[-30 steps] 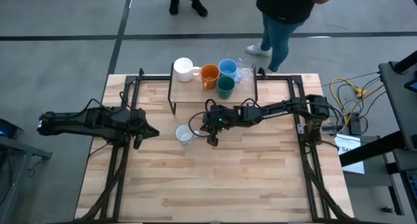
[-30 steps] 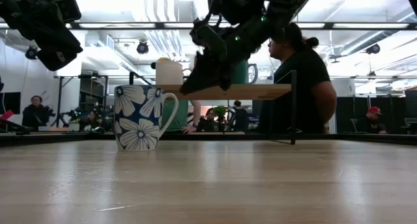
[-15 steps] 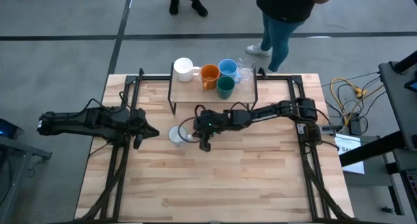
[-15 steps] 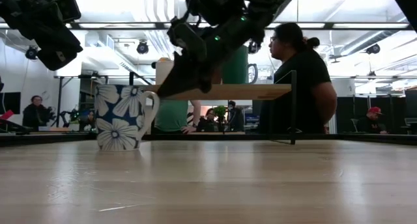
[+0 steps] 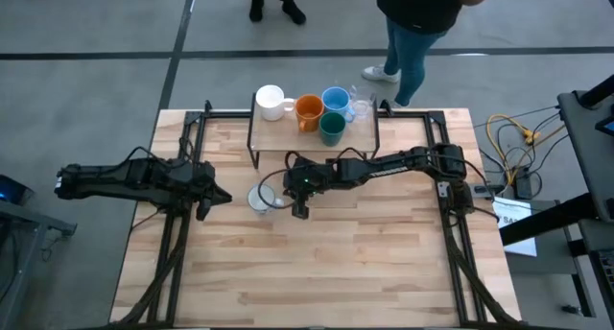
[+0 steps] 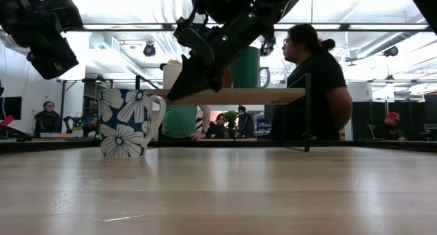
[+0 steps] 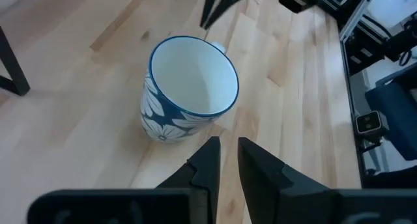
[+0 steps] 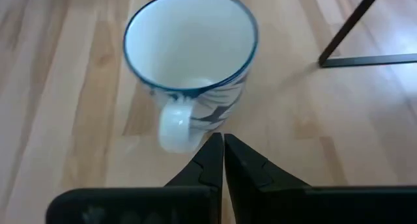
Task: Stack small to large cups/mugs on shelf
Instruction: Put the white patterned mug on the shelf
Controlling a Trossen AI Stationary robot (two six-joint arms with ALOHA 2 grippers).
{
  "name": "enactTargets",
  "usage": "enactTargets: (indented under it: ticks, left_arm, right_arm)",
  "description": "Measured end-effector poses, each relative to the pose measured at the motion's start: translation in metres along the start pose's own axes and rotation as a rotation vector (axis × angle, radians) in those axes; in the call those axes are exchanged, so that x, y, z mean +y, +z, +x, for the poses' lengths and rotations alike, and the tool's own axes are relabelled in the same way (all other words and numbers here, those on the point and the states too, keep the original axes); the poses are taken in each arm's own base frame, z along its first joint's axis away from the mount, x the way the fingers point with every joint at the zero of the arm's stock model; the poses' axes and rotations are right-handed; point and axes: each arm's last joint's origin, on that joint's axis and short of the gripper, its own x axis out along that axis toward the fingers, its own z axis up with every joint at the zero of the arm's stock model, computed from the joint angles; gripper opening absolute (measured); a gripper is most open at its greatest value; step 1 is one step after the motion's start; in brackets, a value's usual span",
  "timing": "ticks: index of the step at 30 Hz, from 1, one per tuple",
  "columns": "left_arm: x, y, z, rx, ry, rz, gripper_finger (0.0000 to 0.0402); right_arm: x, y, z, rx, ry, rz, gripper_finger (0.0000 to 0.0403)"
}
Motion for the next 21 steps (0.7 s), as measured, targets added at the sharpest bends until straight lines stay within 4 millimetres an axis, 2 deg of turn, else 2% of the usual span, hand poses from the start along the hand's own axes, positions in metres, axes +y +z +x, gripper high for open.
enactTargets:
  ticks: [8,21]
  left_arm:
    - [0.002,-0.003,0.008,0.075,0.044,-0.011,0.004]
    - [-0.002,0.006,0.039,0.155,0.052,0.014,0.004]
  right_arm:
    - [-0.012,-0.001,0.0,0.006,-0.019,0.018,0.0008]
    - [-0.013,-0.001,0.0,0.005,-0.02,0.019,0.0008]
